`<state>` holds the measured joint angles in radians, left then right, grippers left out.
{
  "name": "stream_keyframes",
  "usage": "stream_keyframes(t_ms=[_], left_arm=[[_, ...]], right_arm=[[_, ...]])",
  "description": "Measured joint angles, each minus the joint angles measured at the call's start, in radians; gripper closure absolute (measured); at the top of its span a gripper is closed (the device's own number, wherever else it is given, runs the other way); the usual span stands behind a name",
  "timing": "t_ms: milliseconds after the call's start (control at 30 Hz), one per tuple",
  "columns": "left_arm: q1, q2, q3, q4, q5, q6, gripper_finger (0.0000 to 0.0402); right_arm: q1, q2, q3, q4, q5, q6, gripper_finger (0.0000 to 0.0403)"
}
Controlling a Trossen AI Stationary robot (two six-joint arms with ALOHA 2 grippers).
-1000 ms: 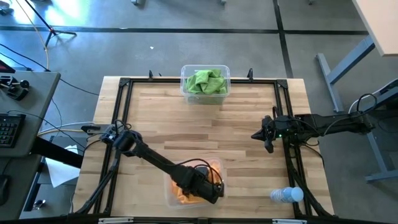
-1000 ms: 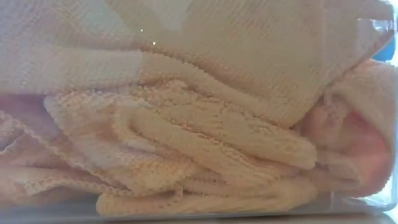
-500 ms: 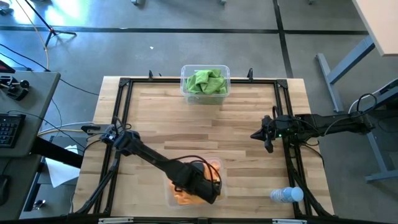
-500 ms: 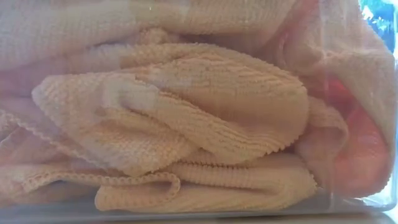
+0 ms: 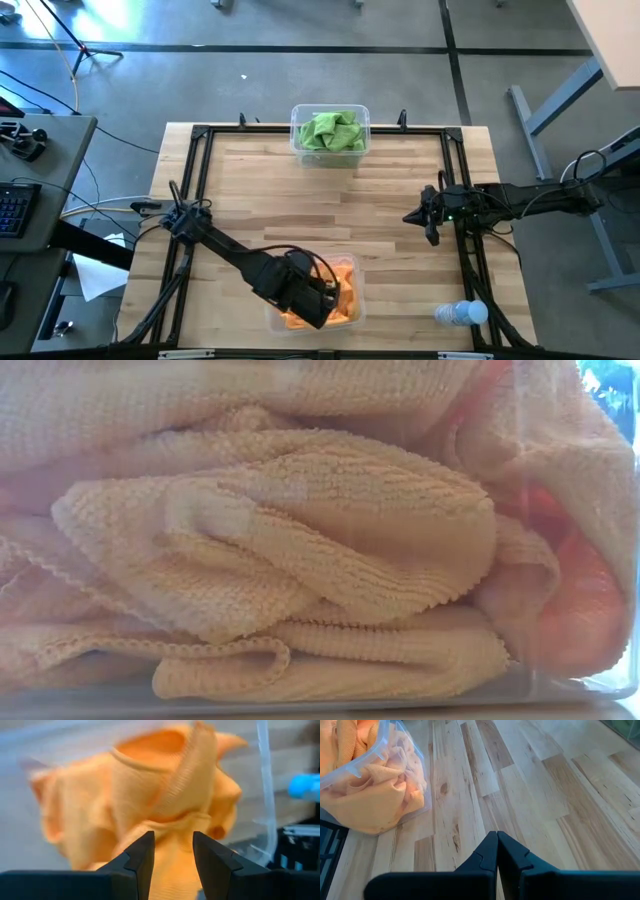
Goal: Sort microfiber towel by color & place in baskets
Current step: Return to Home Position
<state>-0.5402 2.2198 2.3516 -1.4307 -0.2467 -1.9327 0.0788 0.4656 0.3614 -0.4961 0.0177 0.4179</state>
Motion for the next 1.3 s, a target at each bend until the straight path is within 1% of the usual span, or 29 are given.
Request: stream_keyframes(t_ms=[133, 233, 367, 600, 700, 800, 900, 1000, 1100, 1200, 1300], left_arm=[[-0.007, -0.017, 0.000, -0.097, -0.056, -0.003, 0.0280], [-0.007, -0.020, 0.000, -0.148, -0.071, 0.002, 0.0280], [-0.001, -0.020, -0.003, -0.141, -0.104, 0.142, 0.0280], [0.014, -0.035, -0.003, -0.140, -0.277, 0.383, 0.0280], [0.024, -0.062, -0.003, -0.141, -0.317, 0.488, 0.0280], [0.037, -0.097, -0.038, -0.140, -0.350, 0.596, 0.0280], [0.061, -0.172, -0.127, -0.139, -0.382, 0.685, 0.0280], [0.087, -0.277, -0.259, -0.140, -0.391, 0.735, 0.0280], [0.114, -0.390, -0.407, -0.121, -0.393, 0.792, 0.0280], [0.138, -0.520, -0.565, -0.028, -0.395, 0.894, 0.0280], [0.159, -0.654, -0.743, 0.136, -0.395, 1.032, 0.0280]], right_arm=[[0.000, 0.000, 0.000, 0.000, 0.000, 0.000, 0.0403], [0.000, 0.000, 0.000, 0.000, 0.000, 0.000, 0.0403], [0.000, 0.000, 0.000, 0.001, 0.000, 0.000, 0.0403], [0.000, 0.000, 0.000, 0.035, 0.003, 0.000, 0.0403], [0.000, 0.000, 0.000, 0.057, 0.003, 0.000, 0.0403], [0.000, 0.000, 0.000, 0.075, 0.008, 0.002, 0.0403], [0.000, 0.000, 0.000, 0.084, 0.037, 0.039, 0.0403], [0.000, 0.000, 0.000, 0.085, 0.081, 0.107, 0.0403], [0.000, 0.000, 0.000, 0.084, 0.087, 0.138, 0.0403], [0.000, 0.000, 0.000, 0.084, 0.087, 0.150, 0.0403], [0.000, 0.000, 0.000, 0.084, 0.098, 0.172, 0.0403]])
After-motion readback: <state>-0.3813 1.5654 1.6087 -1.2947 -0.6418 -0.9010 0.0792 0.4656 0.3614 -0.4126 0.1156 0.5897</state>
